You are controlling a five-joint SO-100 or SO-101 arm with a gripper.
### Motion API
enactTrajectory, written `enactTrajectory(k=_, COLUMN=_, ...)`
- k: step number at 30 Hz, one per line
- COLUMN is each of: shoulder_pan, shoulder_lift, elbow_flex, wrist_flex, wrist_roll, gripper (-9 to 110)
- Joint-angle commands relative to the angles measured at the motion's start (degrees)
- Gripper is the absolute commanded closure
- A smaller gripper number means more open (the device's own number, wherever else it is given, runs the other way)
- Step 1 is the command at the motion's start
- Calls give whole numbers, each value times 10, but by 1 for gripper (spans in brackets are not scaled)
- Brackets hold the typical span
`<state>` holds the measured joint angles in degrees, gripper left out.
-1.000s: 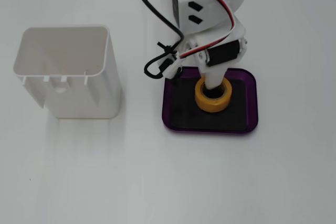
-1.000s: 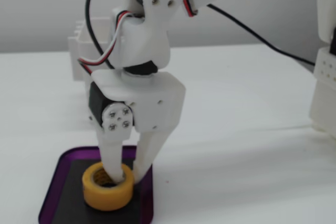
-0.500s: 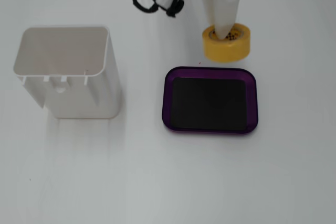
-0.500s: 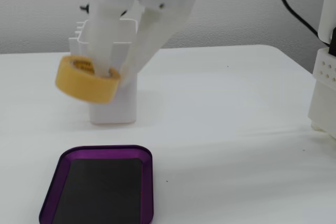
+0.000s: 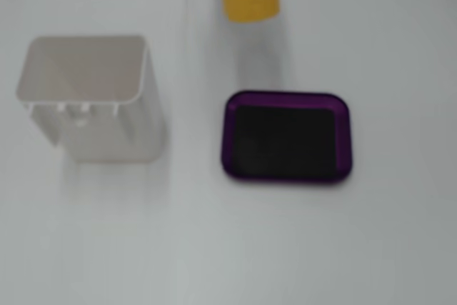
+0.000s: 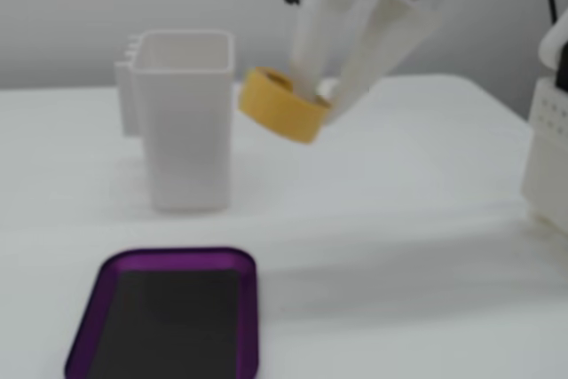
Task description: Remove the yellow tape from the box.
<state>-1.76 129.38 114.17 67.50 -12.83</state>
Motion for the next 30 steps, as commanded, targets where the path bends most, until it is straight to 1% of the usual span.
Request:
enactTrajectory(k=1, shoulder_pan=8, shoulder_lift=64, elbow_flex=127, wrist_flex=-65, wrist_roll=-4, gripper=102)
enactTrajectory(k=8, shoulder_pan=9, shoulder_lift=114, elbow_flex=298, wrist_flex=-139, wrist_roll=-4, gripper=102)
enactTrajectory(k=15, shoulder_pan=9, shoulder_lift=123, elbow_flex=374, wrist_flex=-201, wrist_roll=-4, gripper=102)
enactTrajectory(k=19, shoulder_pan=9, shoulder_lift=123, elbow_flex=376, wrist_flex=-203, wrist_roll=-4, gripper=101)
enactTrajectory(k=26, shoulder_pan=9, shoulder_lift=125, elbow_flex=351, wrist_flex=-196, wrist_roll=0, gripper=87)
enactTrajectory(k=30, shoulder_pan=9, shoulder_lift=125, elbow_flex=303, wrist_flex=-158, wrist_roll=2, gripper=85)
